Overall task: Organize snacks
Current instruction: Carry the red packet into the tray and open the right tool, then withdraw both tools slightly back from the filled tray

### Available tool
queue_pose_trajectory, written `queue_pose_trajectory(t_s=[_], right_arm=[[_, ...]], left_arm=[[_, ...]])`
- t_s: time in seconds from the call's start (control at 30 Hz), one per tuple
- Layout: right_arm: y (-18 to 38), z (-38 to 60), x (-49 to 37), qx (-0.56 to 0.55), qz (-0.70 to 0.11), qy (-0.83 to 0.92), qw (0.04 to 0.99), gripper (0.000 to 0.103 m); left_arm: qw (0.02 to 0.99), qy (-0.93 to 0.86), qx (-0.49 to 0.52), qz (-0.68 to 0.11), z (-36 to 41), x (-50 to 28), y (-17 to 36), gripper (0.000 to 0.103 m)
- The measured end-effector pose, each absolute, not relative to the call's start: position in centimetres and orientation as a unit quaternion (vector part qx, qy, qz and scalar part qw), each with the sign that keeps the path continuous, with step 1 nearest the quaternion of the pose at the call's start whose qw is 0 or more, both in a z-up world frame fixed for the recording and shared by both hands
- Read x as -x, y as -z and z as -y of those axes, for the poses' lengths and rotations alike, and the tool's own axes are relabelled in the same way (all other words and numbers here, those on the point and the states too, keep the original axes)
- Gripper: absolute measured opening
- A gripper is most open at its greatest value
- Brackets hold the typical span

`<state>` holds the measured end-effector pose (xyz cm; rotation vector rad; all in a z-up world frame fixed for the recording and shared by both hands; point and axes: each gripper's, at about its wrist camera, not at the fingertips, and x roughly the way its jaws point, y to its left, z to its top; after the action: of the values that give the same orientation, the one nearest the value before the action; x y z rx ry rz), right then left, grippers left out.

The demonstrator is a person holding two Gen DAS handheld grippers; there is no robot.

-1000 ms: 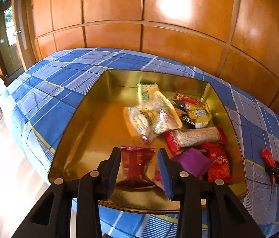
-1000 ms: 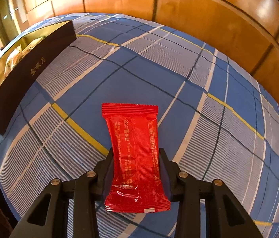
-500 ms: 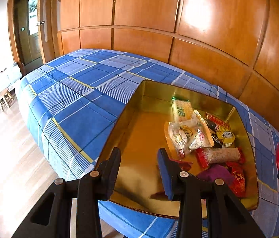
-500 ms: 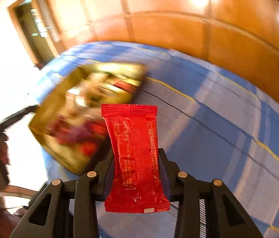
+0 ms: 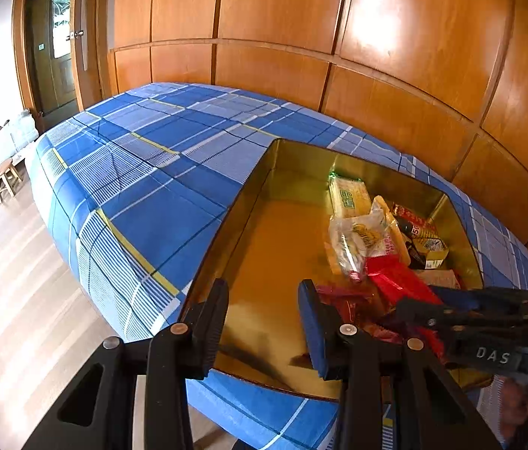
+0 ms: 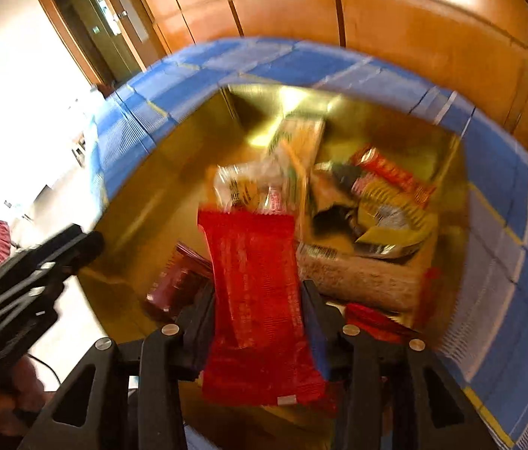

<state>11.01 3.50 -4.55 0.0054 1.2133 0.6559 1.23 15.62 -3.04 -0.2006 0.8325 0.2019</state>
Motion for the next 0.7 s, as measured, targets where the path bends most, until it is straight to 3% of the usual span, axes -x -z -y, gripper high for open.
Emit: queue_pose_trajectory(t_s=[0.3, 0.33, 0.4, 0.57, 0.7], right_arm=[[2.9, -1.0, -8.6, 0.0, -0.536, -0.322, 0.78, 0.048], [3.1, -1.0, -8.3, 0.005, -0.536, -0.324, 0.779, 0.046], [3.5, -1.4, -7.9, 0.017, -0.535, -0.329, 0.778, 0.026], [4.4, -3.2, -6.9, 0.049, -0.527, -0.33, 0.782, 0.017], [5.1, -4.0, -7.3, 0.059, -0.528, -0.318, 0.785, 0.016]], left_arm=[[0.905, -0.088, 0.099, -0.404, -14.9, -1.5, 3.3, 0.039], [0.905, -0.087, 0.098, -0.405, -14.8, -1.6, 3.3, 0.039], [0.905, -0.084, 0.096, -0.406, -14.6, -1.6, 3.3, 0.039], [0.906, -0.078, 0.088, -0.407, -14.0, -1.6, 3.2, 0.039], [0.906, -0.079, 0.086, -0.407, -14.0, -1.6, 3.1, 0.042]])
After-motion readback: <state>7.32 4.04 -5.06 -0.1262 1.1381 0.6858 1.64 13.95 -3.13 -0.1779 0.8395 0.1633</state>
